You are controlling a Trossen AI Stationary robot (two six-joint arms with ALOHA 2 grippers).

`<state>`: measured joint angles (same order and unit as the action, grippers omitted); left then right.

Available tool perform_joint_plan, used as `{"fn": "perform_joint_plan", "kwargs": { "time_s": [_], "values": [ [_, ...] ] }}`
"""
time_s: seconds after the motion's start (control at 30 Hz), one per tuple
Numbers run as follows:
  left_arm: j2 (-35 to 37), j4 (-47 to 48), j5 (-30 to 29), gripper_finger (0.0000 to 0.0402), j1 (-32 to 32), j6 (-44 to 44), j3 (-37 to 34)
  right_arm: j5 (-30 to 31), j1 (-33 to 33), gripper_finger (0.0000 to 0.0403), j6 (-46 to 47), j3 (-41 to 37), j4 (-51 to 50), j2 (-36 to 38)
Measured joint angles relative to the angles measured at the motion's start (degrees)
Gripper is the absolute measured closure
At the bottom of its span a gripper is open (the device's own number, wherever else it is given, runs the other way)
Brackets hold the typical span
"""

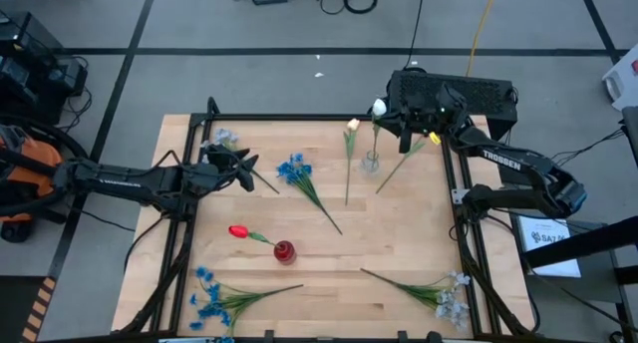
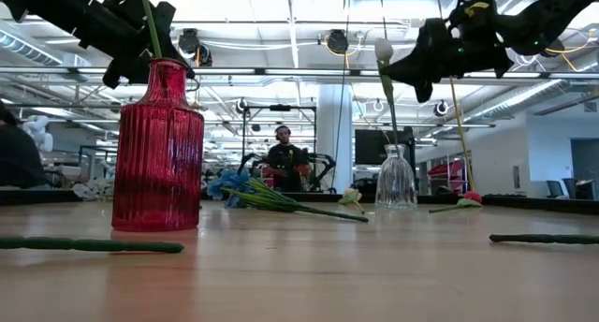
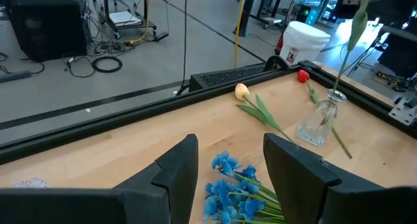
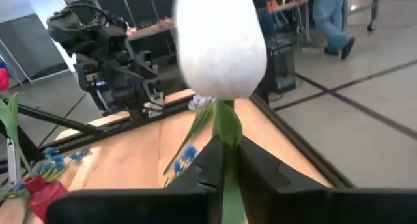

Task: Sort flowers into vase by color
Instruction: Put the white tulip into the transparent vase, then put the top blue flowers into the red vase

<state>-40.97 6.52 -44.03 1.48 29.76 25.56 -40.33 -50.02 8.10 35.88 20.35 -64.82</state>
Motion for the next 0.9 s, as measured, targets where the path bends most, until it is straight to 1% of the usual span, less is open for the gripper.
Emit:
{"fn": "perform_joint_plan", "kwargs": {
  "time_s": [0.13, 0.3, 0.47, 0.57, 0.73, 0.9],
  "values": [
    [0.00, 0.00, 0.00, 0.0221, 0.00, -0.02, 0.00, -0.10, 0.00, 0.0343, 0.05, 0.00, -2.69, -0.02],
    [0.00, 0.00, 0.02, 0.0221, 0.00, -0.02, 0.02, 0.14, -0.02, 0.0292, 0.13, 0.00, -3.18, 0.39],
    [0.00, 0.01, 0.02, 0.0221, 0.00, -0.04, 0.00, 4.05, -0.69, 0.0240, -0.68, 0.00, -4.87, 3.12],
    [0.00, 0.01, 0.02, 0.0221, 0.00, -0.02, 0.01, 4.99, -1.86, 0.0220, -3.37, 0.38, -8.08, 5.73],
    [0.00, 0.02, 0.04, 0.0221, 0.00, -0.02, 0.01, 11.54, -2.80, 0.0216, -6.85, 3.62, -18.07, 10.88],
    [0.00, 0.02, 0.07, 0.0221, 0.00, -0.02, 0.02, 19.26, -2.80, 0.0234, -8.17, 10.34, -34.45, 14.32]
  ]
}}
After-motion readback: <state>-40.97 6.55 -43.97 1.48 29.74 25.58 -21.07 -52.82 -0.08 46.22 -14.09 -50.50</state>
